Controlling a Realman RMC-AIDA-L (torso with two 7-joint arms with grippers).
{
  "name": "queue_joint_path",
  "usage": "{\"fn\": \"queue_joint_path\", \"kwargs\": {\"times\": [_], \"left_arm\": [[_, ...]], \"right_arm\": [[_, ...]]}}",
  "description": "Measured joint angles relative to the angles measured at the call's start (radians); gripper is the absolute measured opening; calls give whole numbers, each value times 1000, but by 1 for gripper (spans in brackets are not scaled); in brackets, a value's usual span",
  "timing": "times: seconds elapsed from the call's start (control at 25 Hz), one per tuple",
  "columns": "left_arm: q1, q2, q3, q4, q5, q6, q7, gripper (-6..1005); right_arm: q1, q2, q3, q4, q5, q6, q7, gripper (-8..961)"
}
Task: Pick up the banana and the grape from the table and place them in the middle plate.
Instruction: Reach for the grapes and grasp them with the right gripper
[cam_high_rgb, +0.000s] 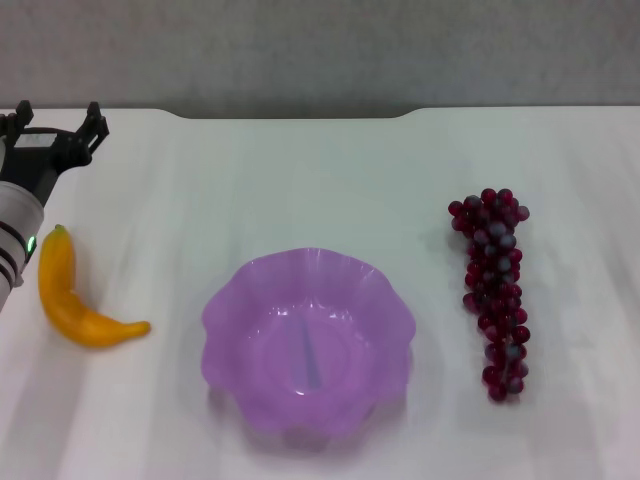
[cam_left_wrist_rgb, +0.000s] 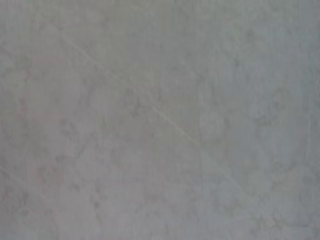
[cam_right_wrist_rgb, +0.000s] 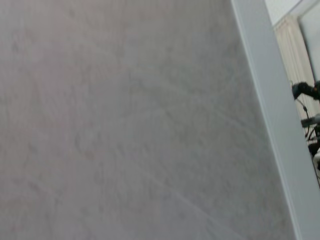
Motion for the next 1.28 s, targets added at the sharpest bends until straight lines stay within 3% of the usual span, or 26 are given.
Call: {"fn": "queue_joint_path", "kwargs": {"times": [0.72, 0.96, 1.28], "left_arm": [[-25, 6, -2, 37, 1, -32, 7, 893], [-22, 7, -2, 34, 1, -34, 6, 892], [-11, 9, -2, 38, 0, -38, 7, 891]], "right_arm": [[40, 6, 0, -13, 1, 26, -62, 861], [48, 9, -63, -47, -3, 44, -112, 861], [136, 1, -31, -65, 10, 322, -136, 861]]}}
